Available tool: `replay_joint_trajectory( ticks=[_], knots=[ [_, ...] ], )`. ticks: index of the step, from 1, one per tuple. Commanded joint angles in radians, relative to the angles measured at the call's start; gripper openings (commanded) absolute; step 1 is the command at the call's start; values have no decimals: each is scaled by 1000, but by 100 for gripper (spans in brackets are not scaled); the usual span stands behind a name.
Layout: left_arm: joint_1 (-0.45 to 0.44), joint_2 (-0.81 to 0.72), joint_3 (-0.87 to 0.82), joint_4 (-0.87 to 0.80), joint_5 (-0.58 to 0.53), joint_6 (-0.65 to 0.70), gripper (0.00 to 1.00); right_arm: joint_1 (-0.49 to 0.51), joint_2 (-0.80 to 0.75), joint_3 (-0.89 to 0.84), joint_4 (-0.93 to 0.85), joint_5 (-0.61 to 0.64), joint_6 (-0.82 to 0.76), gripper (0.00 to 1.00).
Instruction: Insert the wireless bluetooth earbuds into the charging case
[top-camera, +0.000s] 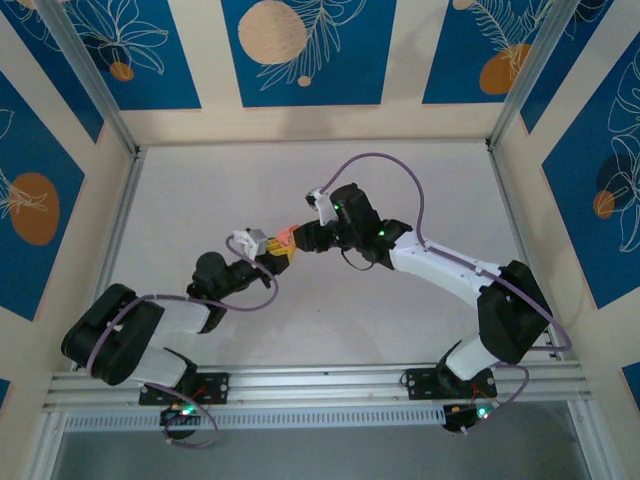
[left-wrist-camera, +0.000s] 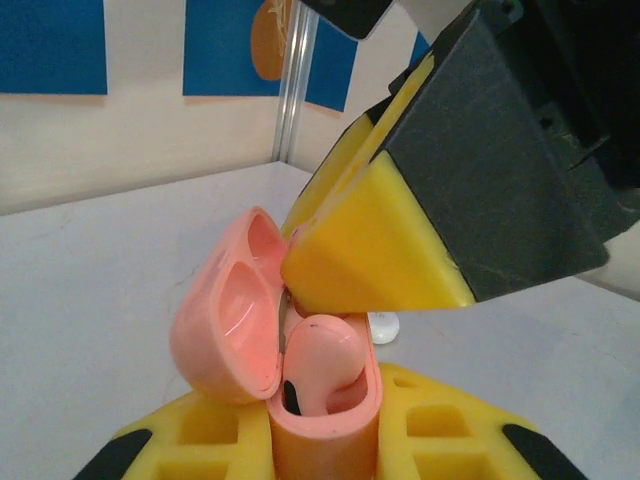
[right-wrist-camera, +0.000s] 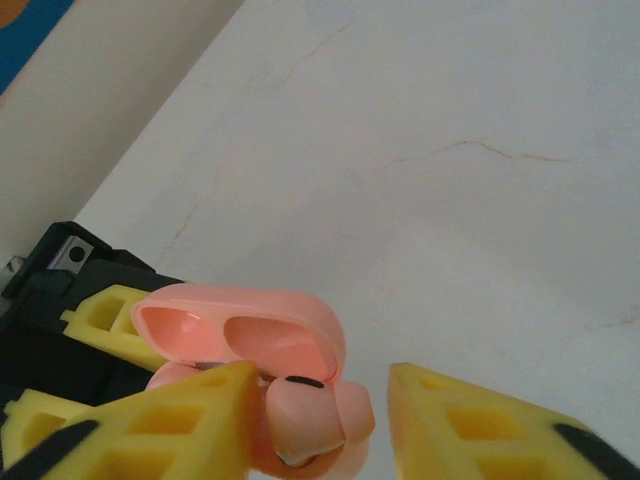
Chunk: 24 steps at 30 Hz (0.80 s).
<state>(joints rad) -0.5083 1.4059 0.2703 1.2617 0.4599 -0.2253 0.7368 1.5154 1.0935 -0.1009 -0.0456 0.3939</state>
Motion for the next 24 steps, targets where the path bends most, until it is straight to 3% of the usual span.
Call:
replay_joint_trajectory(
  ticks=[1, 5, 13, 19, 24],
  knots=[
    [-7, -42, 15, 24, -1, 35, 20, -13, -38, -6, -10, -84, 21, 47],
    [-7, -59, 16, 2, 6, 46, 20, -35, -66, -16, 23, -137, 35, 54],
    [-7, -62, 15, -11, 26, 55, 20, -71, -123, -51, 100, -261, 49, 58],
    [-8, -68, 18, -9, 112, 74, 20, -133, -160, -84, 143, -370, 53, 57],
    [-7, -69, 24, 2, 175, 75, 21, -193, -128, -64, 100, -514, 42, 51]
  ],
)
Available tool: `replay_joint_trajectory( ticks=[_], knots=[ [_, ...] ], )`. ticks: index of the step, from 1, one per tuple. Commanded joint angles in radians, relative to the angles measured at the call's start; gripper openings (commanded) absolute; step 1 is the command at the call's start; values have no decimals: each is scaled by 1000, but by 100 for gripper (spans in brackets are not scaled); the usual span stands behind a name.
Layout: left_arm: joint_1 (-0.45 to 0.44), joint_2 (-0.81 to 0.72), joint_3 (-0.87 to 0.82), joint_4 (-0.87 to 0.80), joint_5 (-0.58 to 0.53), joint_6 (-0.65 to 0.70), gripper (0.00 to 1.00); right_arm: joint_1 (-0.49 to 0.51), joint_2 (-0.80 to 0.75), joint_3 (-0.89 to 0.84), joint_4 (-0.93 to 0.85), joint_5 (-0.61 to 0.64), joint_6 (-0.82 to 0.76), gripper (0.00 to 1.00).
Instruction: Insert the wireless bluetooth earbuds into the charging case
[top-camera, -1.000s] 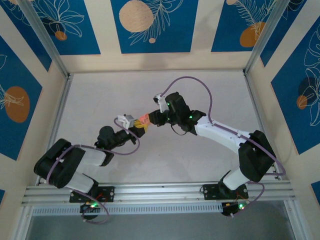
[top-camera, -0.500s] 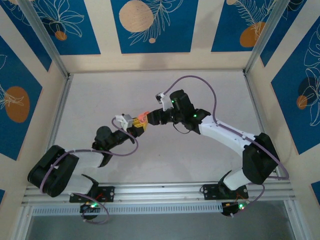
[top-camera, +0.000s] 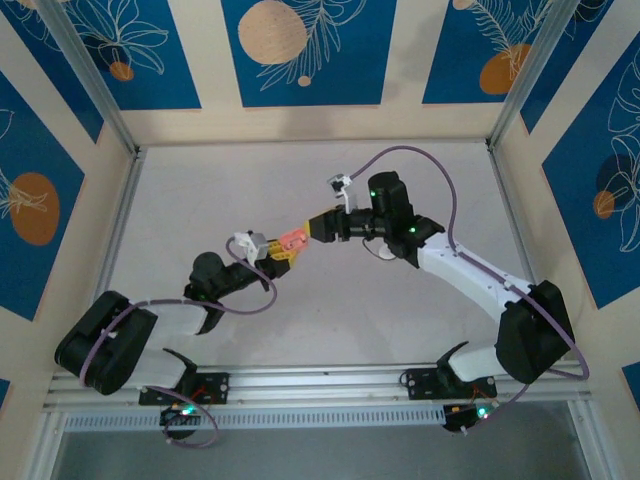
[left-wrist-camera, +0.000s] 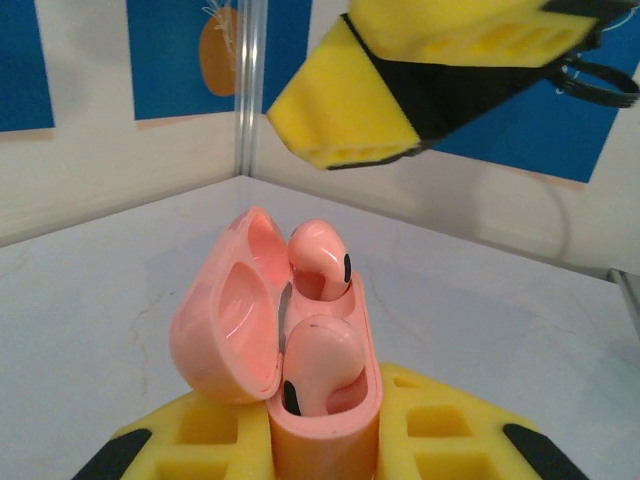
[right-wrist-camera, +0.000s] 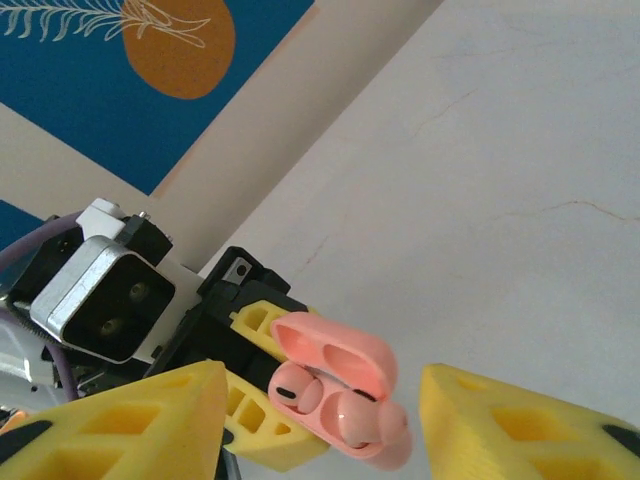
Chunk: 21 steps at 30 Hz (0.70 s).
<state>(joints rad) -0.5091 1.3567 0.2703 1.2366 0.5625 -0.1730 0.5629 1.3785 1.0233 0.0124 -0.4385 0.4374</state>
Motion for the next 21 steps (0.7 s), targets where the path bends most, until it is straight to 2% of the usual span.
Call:
replay_joint_trajectory(
  ticks=[1, 14, 21],
  knots=[
    [-6, -21, 26, 27, 78, 21, 21, -22, 18, 14, -28, -142, -3, 50],
    [-6, -30, 37, 27, 96, 9, 21, -44, 78, 5, -47, -238, -4, 49],
    [-6, -50, 38, 4, 87, 16, 21, -46, 86, 4, -60, -255, -8, 44]
  ],
)
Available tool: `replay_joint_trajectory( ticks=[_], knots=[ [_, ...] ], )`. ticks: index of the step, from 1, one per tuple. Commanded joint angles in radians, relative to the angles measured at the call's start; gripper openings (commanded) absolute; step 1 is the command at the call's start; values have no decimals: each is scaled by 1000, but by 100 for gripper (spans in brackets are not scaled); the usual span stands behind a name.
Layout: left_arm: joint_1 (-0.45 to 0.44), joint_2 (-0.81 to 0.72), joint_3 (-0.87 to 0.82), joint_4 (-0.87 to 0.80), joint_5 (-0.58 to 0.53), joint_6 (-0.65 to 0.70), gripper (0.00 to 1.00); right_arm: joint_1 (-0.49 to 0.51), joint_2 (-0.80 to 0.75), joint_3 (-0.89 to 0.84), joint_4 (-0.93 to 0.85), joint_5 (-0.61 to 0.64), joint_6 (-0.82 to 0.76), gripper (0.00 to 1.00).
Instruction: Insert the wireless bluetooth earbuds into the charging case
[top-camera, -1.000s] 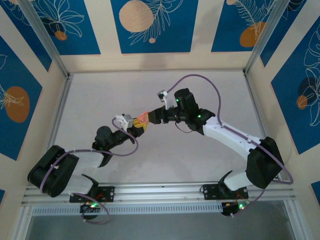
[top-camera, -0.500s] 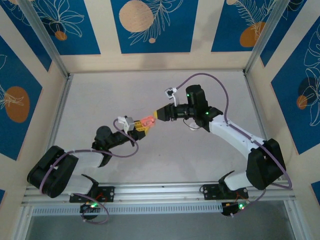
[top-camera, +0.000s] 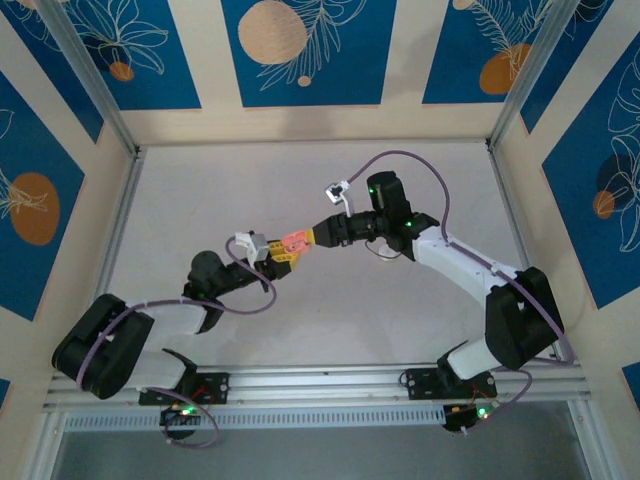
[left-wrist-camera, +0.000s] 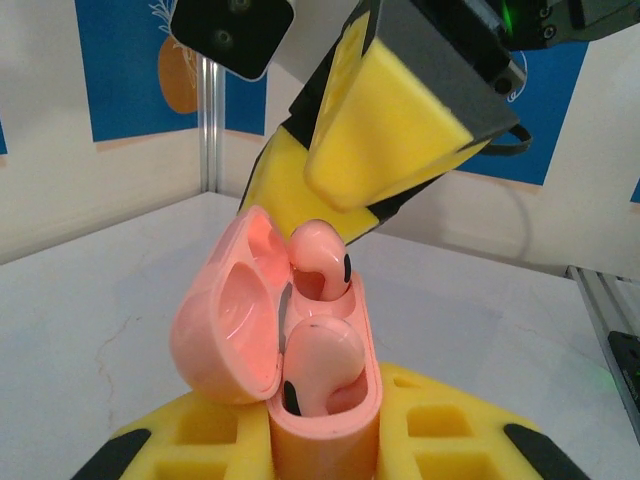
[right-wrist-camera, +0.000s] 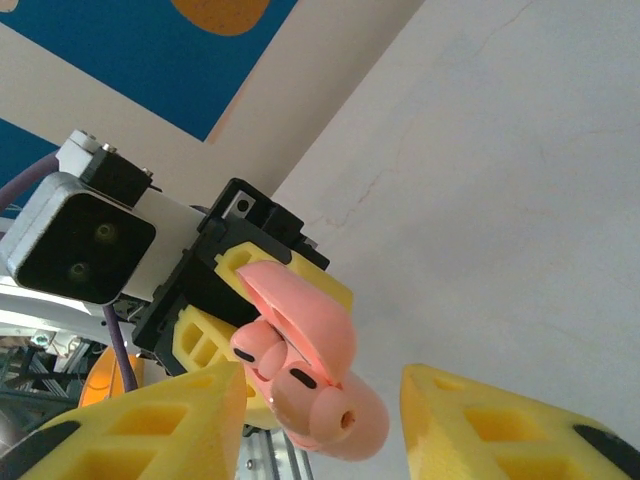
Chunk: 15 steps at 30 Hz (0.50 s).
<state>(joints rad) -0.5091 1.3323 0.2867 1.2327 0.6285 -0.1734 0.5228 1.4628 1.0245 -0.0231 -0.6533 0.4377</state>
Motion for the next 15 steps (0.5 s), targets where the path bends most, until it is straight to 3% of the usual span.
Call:
replay_joint_trajectory(
  ticks=[1, 15],
  knots=[
    [-6, -29, 23, 2, 20, 21, 21, -6, 1, 5, -27, -41, -11, 42],
    [-6, -47, 26, -39, -8, 43, 21, -4, -14, 0, -37, -42, -8, 25]
  ],
)
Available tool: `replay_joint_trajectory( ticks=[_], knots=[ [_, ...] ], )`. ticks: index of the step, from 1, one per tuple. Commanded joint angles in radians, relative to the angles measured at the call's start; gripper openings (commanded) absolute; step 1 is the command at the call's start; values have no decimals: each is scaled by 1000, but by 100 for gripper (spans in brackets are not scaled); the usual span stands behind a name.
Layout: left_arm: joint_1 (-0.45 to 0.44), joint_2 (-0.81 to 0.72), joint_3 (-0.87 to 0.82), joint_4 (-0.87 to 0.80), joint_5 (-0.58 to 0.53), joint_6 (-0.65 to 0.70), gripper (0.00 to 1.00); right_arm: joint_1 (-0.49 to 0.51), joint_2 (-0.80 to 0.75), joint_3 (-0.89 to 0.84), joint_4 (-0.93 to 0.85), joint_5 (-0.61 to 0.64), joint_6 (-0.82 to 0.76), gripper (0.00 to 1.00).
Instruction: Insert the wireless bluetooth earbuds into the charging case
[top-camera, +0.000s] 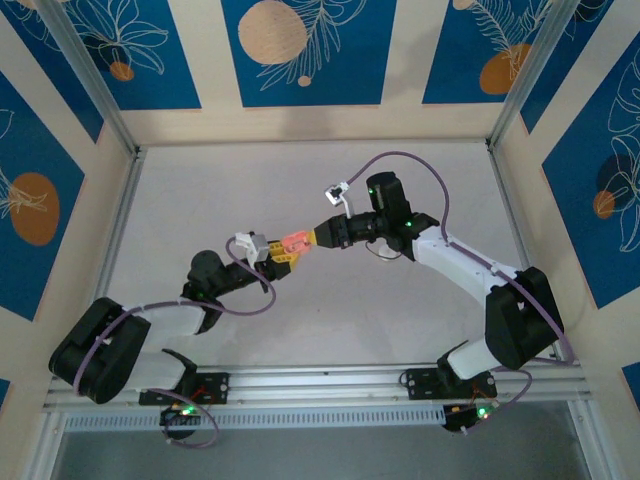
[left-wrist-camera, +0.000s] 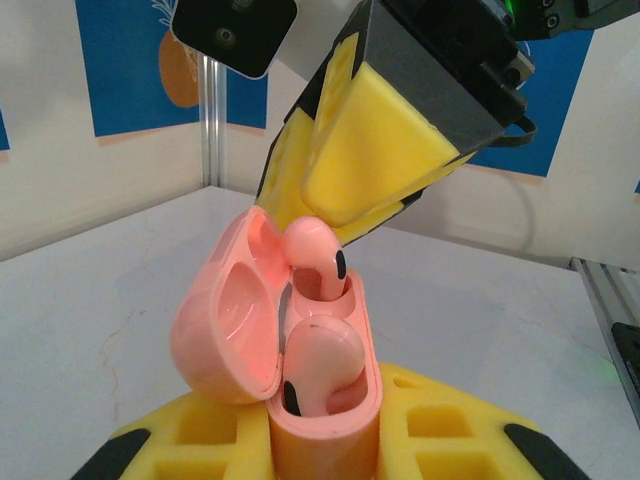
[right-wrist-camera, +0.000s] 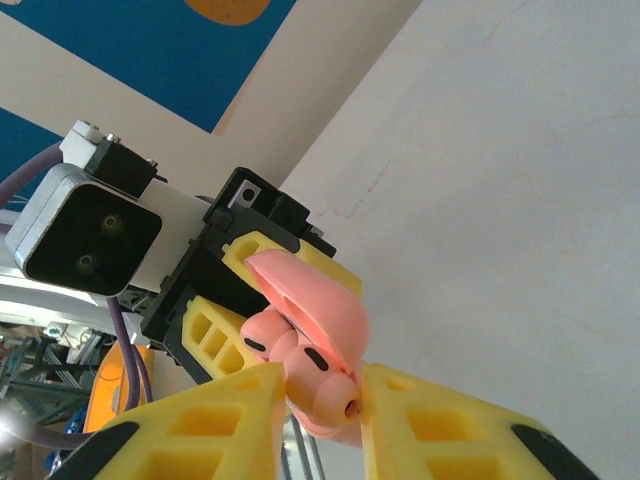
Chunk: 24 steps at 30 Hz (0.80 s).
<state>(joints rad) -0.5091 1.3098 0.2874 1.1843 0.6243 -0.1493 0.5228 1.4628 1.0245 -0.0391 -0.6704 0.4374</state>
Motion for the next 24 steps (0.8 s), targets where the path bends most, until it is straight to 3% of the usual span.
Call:
replay_joint_trajectory(
  ticks=[1, 24],
  knots=[
    [-6, -25, 25, 8, -6, 22, 21, -3, -15, 1, -25, -22, -8, 24],
    [-6, -119, 26, -111, -75, 72, 21, 45, -3, 26, -103, 43, -54, 17]
  ],
)
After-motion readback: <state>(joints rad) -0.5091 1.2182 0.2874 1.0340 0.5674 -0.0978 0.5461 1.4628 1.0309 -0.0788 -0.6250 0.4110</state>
